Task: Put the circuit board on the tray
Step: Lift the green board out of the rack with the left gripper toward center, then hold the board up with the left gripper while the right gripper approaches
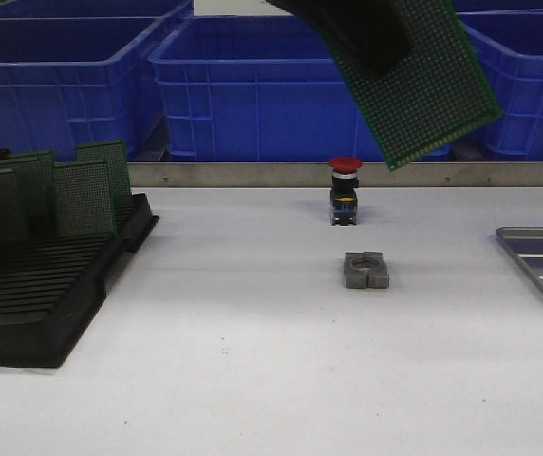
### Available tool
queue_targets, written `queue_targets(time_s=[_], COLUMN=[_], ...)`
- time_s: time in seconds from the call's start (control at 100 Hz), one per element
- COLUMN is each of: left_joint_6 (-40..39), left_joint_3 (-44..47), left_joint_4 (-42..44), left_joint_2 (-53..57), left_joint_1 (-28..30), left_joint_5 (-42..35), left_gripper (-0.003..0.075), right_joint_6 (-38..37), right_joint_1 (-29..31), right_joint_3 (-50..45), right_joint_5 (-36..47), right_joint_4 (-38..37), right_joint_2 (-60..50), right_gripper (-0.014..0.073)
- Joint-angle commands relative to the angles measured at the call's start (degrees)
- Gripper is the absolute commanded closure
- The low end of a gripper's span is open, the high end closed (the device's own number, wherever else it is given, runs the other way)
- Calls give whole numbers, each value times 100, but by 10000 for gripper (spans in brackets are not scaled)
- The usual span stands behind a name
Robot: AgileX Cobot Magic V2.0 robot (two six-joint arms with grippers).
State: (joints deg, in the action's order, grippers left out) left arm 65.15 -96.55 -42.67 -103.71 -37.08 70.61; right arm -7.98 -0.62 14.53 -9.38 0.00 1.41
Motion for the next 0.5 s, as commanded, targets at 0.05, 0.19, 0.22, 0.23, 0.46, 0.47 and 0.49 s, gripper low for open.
queue_targets(time_s=[0.05,0.19,0.22,0.23,0.46,0.47,0.49], left_joint_6=[-60,-60,-60,-60,-60,-60,-60], left_joint_3=[-183,-183,-183,-183,-183,-183,-183], left_joint_4=[-351,-351,-351,-351,-351,-351,-351], left_joint_2=[240,240,240,240,240,240,240], left_joint_1=[-52,-52,-52,-52,-52,-52,-52], left_joint_5=[224,224,224,224,224,224,224], left_gripper=[739,739,739,739,739,739,739], right_joint_6=[-33,-33,-33,-33,-33,-33,-33], right_joint_1=[-7,-7,-7,-7,-7,-7,-7], right_joint_3=[1409,2431,2607,2636,2864,2864,2864], right_joint_5=[-1401,-2562,-2724,-2777,-2926,-2936,-2973], right_joint_4=[0,0,0,0,0,0,0], right_joint_2=[851,1765,1949,1983,2591,2610,2632], right_gripper=[662,662,662,662,659,658,652])
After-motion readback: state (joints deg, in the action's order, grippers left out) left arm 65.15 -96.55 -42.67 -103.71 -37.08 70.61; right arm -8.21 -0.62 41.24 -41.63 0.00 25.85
